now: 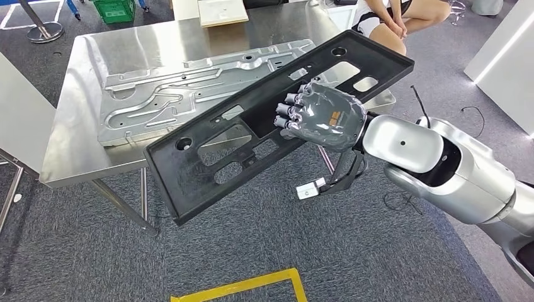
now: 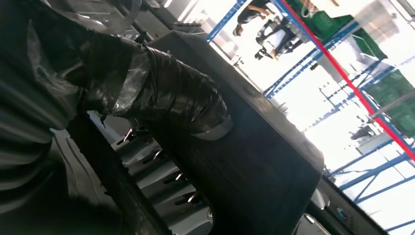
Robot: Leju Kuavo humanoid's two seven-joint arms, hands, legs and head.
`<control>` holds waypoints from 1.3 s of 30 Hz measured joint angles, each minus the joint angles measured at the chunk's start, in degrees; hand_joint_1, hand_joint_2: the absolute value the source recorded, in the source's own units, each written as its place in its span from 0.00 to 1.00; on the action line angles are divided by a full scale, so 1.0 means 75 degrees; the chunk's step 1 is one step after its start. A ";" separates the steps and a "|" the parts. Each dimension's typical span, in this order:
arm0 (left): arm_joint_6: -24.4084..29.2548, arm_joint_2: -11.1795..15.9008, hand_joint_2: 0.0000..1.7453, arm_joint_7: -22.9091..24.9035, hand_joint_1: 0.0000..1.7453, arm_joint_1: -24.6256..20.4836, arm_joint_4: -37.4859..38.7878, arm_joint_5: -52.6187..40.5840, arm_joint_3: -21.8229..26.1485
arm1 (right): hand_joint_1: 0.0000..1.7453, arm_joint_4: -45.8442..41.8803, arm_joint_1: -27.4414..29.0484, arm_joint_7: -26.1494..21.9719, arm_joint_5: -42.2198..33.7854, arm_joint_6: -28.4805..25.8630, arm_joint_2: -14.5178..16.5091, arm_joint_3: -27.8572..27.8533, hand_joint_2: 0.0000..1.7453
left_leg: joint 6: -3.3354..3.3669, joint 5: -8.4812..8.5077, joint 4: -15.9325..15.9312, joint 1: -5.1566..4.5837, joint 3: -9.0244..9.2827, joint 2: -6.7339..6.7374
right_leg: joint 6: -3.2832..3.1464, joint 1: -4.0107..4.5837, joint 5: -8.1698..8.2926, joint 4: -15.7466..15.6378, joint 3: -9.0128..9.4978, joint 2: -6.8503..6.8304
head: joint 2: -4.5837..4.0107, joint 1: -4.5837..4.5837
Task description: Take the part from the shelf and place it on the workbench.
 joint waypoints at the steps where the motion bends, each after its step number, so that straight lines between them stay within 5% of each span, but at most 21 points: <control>1: 0.0000 0.0001 1.00 0.0009 0.00 0.0008 0.0000 -0.0001 0.0000 | 1.00 0.0002 0.0019 -0.0004 -0.0001 0.0000 0.0001 0.0009 1.00 | -0.0001 0.0114 0.0128 0.0005 -0.0161 0.0001 | 0.0002 0.0006 -0.0048 0.0003 0.0057 0.0000 | 0.0000 0.0000; 4: -0.0002 0.0011 1.00 0.0038 0.00 0.0019 0.0000 0.0003 0.0000 | 1.00 0.0006 0.0038 -0.0012 -0.0014 0.0000 0.0001 0.0020 1.00 | 0.0063 0.1067 -0.0955 0.0004 0.0125 0.0004 | 0.0048 0.0012 -0.0226 0.0009 0.0285 0.0002 | 0.0000 0.0003; 6: -0.0012 0.0021 1.00 0.0057 0.00 0.0017 0.0000 0.0004 0.0001 | 1.00 0.0009 0.0026 -0.0012 -0.0028 -0.0001 0.0001 0.0023 1.00 | 0.0139 0.1353 -0.1664 -0.0033 0.0420 0.0002 | 0.0112 0.0028 -0.0313 0.0020 0.0352 0.0009 | 0.0000 0.0003; 11: -0.0022 0.0024 1.00 0.0065 0.00 0.0002 0.0000 -0.0001 0.0003 | 1.00 0.0015 0.0017 -0.0020 -0.0050 -0.0003 -0.0009 0.0017 1.00 | 0.0307 0.1228 -0.1999 -0.0018 0.0603 -0.0008 | 0.0303 0.0034 -0.0486 0.0175 0.0269 0.0010 | 0.0000 0.0001; 14: -0.0015 0.0025 1.00 0.0033 0.00 0.0001 0.0000 -0.0012 0.0003 | 1.00 0.0017 0.0025 -0.0028 -0.0072 -0.0002 -0.0031 0.0018 1.00 | 0.0405 0.1191 -0.2062 0.0001 0.0704 -0.0004 | 0.0393 0.0010 -0.1042 0.1457 -0.0421 0.0006 | 0.0000 0.0004; 16: -0.0014 0.0025 1.00 0.0023 0.00 0.0000 0.0000 -0.0023 0.0003 | 1.00 0.0023 0.0070 -0.0052 -0.0095 -0.0001 -0.0034 0.0032 1.00 | 0.0429 0.1137 -0.2042 -0.0004 0.0741 -0.0007 | 0.0422 0.0005 -0.1098 0.2097 -0.0893 0.0005 | 0.0000 0.0004; 18: -0.0012 0.0025 1.00 0.0014 0.00 0.0002 0.0000 -0.0036 0.0003 | 1.00 0.0030 0.0092 -0.0087 -0.0112 0.0000 -0.0037 0.0037 1.00 | 0.0420 0.1062 -0.2010 -0.0008 0.0813 -0.0014 | 0.0401 0.0008 -0.0564 0.1660 -0.0842 0.0003 | 0.0000 0.0004; 20: -0.0009 0.0018 1.00 0.0004 0.00 0.0004 0.0000 -0.0048 0.0003 | 1.00 0.0033 0.0090 -0.0102 -0.0117 0.0000 -0.0047 0.0036 1.00 | 0.0386 0.0986 -0.1981 -0.0024 0.0883 -0.0028 | 0.0323 0.0037 0.0029 0.0677 -0.0473 0.0002 | 0.0000 0.0005; 21: -0.0007 0.0014 1.00 0.0000 0.00 0.0002 0.0000 -0.0051 0.0003 | 1.00 0.0034 0.0086 -0.0103 -0.0117 -0.0001 -0.0053 0.0035 1.00 | 0.0360 0.0962 -0.1970 -0.0036 0.0891 -0.0036 | 0.0275 0.0060 0.0159 0.0324 -0.0328 -0.0002 | 0.0000 0.0004; 25: -0.0001 0.0005 1.00 -0.0002 0.00 -0.0004 0.0000 -0.0057 0.0003 | 1.00 0.0038 0.0092 -0.0109 -0.0121 -0.0002 -0.0063 0.0028 1.00 | 0.0211 0.0894 -0.1975 -0.0068 0.0903 -0.0028 | 0.0137 0.0064 0.0130 0.0013 -0.0186 0.0004 | 0.0000 -0.0001; 27: 0.0000 0.0000 1.00 0.0014 0.00 -0.0009 0.0000 -0.0061 0.0003 | 1.00 0.0038 0.0088 -0.0105 -0.0122 -0.0003 -0.0060 0.0023 1.00 | 0.0128 0.0673 -0.1616 -0.0061 0.0770 -0.0007 | 0.0057 0.0008 0.0131 -0.0094 -0.0065 -0.0011 | 0.0000 -0.0006; 30: -0.0001 0.0012 1.00 0.0051 0.00 -0.0005 0.0000 -0.0063 0.0003 | 1.00 0.0047 0.0101 -0.0098 -0.0117 -0.0001 -0.0016 0.0041 1.00 | 0.0031 0.0111 -0.0214 0.0010 0.0017 0.0006 | -0.0021 0.0001 0.0081 -0.0119 0.0039 -0.0040 | 0.0000 -0.0011; 32: -0.0007 0.0016 1.00 0.0075 0.00 0.0010 0.0000 -0.0066 0.0003 | 1.00 0.0066 0.0130 -0.0099 -0.0115 0.0001 0.0049 0.0073 1.00 | -0.0020 0.0204 0.0141 0.0052 -0.0279 0.0007 | -0.0013 -0.0004 0.0019 -0.0098 0.0095 -0.0032 | 0.0000 -0.0011; 34: -0.0011 0.0022 1.00 0.0092 0.00 0.0012 0.0000 -0.0070 0.0003 | 1.00 0.0082 0.0141 -0.0099 -0.0115 0.0003 0.0110 0.0090 1.00 | -0.0034 0.0831 -0.0644 0.0087 -0.0008 0.0015 | 0.0034 -0.0017 -0.0081 -0.0053 0.0181 -0.0023 | 0.0000 -0.0011; 36: -0.0008 0.0031 1.00 0.0107 0.00 0.0008 0.0000 -0.0072 0.0003 | 1.00 0.0090 0.0130 -0.0097 -0.0114 0.0003 0.0144 0.0092 1.00 | 0.0000 0.1223 -0.1554 0.0076 0.0402 0.0014 | 0.0112 -0.0002 -0.0185 0.0004 0.0228 -0.0024 | 0.0000 -0.0009; 39: 0.0002 0.0032 1.00 0.0128 0.00 0.0006 0.0000 -0.0073 0.0003 | 1.00 0.0109 0.0116 -0.0095 -0.0113 0.0003 0.0165 0.0094 1.00 | 0.0112 0.1202 -0.1890 0.0040 0.0539 0.0000 | 0.0229 0.0022 -0.0227 0.0022 0.0210 -0.0024 | 0.0000 -0.0008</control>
